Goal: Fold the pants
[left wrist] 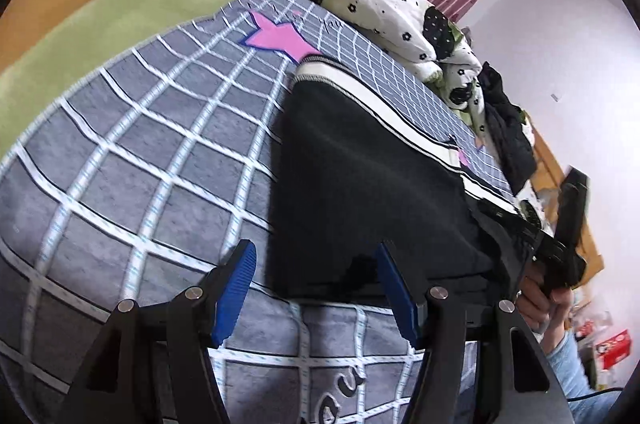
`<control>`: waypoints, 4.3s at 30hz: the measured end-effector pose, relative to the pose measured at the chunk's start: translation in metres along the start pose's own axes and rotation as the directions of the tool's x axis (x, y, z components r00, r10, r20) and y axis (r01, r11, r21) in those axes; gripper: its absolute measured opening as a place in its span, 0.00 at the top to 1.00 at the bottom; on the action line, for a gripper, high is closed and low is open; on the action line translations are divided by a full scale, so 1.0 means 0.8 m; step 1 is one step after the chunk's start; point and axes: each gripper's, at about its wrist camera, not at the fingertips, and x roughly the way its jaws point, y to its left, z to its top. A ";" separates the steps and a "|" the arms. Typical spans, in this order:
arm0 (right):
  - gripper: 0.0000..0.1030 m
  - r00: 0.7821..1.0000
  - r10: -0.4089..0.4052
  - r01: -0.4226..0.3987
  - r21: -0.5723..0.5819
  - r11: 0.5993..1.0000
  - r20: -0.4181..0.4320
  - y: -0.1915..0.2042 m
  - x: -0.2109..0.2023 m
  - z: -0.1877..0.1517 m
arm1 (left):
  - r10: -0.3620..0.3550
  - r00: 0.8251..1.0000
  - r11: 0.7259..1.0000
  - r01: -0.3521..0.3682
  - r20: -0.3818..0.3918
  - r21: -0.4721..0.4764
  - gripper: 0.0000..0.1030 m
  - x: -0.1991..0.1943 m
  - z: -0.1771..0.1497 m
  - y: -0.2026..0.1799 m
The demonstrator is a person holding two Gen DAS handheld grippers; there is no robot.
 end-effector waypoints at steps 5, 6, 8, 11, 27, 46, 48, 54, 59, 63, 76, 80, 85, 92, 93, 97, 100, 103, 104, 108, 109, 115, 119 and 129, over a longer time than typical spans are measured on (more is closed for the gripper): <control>0.87 0.997 0.073 -0.073 -0.007 0.997 0.031 -0.003 -0.049 -0.044 | 0.012 1.000 1.000 -0.012 -0.009 -0.019 0.42 0.020 -0.003 -0.010; 0.87 0.997 0.071 -0.071 -0.026 0.997 0.004 0.000 -0.044 -0.056 | 0.024 1.000 0.999 -0.024 -0.007 -0.024 0.42 0.023 -0.003 -0.013; 0.87 0.999 0.024 -0.026 -0.048 0.998 -0.041 0.005 -0.025 -0.077 | 0.054 0.998 0.998 -0.055 -0.008 -0.038 0.43 0.027 -0.001 -0.016; 0.87 1.000 0.031 -0.031 -0.009 0.999 -0.006 0.003 -0.029 -0.083 | 0.115 0.993 0.992 -0.115 0.005 -0.061 0.51 0.029 0.000 -0.021; 0.80 0.995 0.003 -0.007 0.045 0.999 0.095 -0.122 -0.101 -0.075 | 0.218 0.934 0.926 -0.290 0.283 0.243 0.89 -0.009 0.038 -0.243; 0.78 0.975 -0.153 0.101 0.294 0.950 0.160 -0.333 -0.157 -0.113 | 0.045 0.994 0.883 0.008 -0.102 0.468 0.90 0.208 -0.104 -0.426; 0.78 0.976 -0.151 0.104 0.276 0.955 0.157 -0.328 -0.154 -0.113 | 0.019 0.995 0.880 0.028 -0.094 0.474 0.88 0.194 -0.103 -0.422; 0.69 0.988 -0.024 -0.012 0.229 0.973 0.155 -0.289 -0.142 -0.100 | -0.035 0.999 0.842 0.028 0.003 0.539 0.47 0.111 -0.097 -0.399; 0.50 0.978 0.138 -0.169 0.208 0.963 0.155 -0.237 -0.123 -0.078 | 0.090 0.990 0.874 -0.133 0.113 0.468 0.38 0.072 -0.093 -0.334; 0.45 0.969 0.222 -0.242 0.242 0.940 0.108 -0.203 -0.092 -0.068 | 0.168 0.984 0.920 -0.181 0.067 0.347 0.38 0.066 -0.096 -0.276; 0.83 0.948 0.292 -0.313 0.221 0.924 0.126 -0.188 -0.096 -0.039 | 0.078 0.995 0.966 -0.059 -0.065 0.251 0.38 0.119 -0.124 -0.269; 0.83 0.955 0.230 -0.260 0.150 0.954 0.189 -0.206 -0.136 -0.020 | 0.111 0.992 0.947 -0.084 -0.068 0.310 0.38 0.131 -0.136 -0.294; 0.84 0.957 0.157 -0.185 0.097 0.978 0.243 -0.243 -0.162 -0.008 | 0.161 0.986 0.939 -0.140 -0.044 0.315 0.47 0.142 -0.141 -0.316; 0.84 0.951 0.058 -0.090 0.089 0.992 0.305 -0.315 -0.205 -0.010 | 0.085 0.993 0.964 -0.062 -0.079 0.260 0.75 0.158 -0.140 -0.342; 0.84 0.949 0.043 -0.077 0.097 0.992 0.313 -0.326 -0.211 -0.013 | 0.072 0.994 0.966 -0.049 -0.084 0.254 0.73 0.159 -0.141 -0.344; 0.84 0.954 -0.009 -0.037 0.150 0.988 0.299 -0.372 -0.211 -0.040 | 0.086 0.994 0.956 -0.062 -0.073 0.288 0.73 0.167 -0.149 -0.358; 0.84 0.973 -0.091 0.053 0.178 0.983 0.211 -0.390 -0.173 -0.066 | 0.115 0.992 0.938 -0.093 -0.046 0.334 0.84 0.165 -0.155 -0.366; 0.84 0.986 -0.113 0.083 0.222 0.971 0.124 -0.405 -0.135 -0.095 | 0.187 0.982 0.898 -0.159 -0.028 0.411 0.88 0.168 -0.160 -0.370; 0.84 0.985 -0.115 0.086 0.216 0.973 0.128 -0.405 -0.134 -0.101 | 0.192 0.981 0.897 -0.161 -0.036 0.411 0.88 0.169 -0.160 -0.367; 0.81 0.985 -0.142 0.122 0.186 0.975 0.099 -0.396 -0.137 -0.094 | 0.128 0.989 0.918 -0.089 -0.076 0.387 0.85 0.153 -0.159 -0.358; 0.80 0.986 -0.145 0.128 0.184 0.975 0.085 -0.396 -0.138 -0.090 | 0.114 0.990 0.919 -0.073 -0.085 0.388 0.76 0.144 -0.158 -0.355; 0.38 0.978 -0.155 0.125 0.204 0.971 0.142 -0.406 -0.171 -0.064 | 0.087 0.996 0.922 -0.078 -0.006 0.380 0.39 0.092 -0.141 -0.334; 0.31 0.979 -0.168 0.142 0.203 0.969 0.118 -0.416 -0.157 -0.036 | 0.068 0.998 0.939 -0.062 -0.005 0.338 0.38 0.104 -0.093 -0.340; 0.29 0.984 -0.174 0.177 0.139 0.974 -0.032 -0.426 -0.061 -0.013 | 0.067 0.982 0.965 -0.018 -0.176 0.262 0.39 0.254 -0.018 -0.357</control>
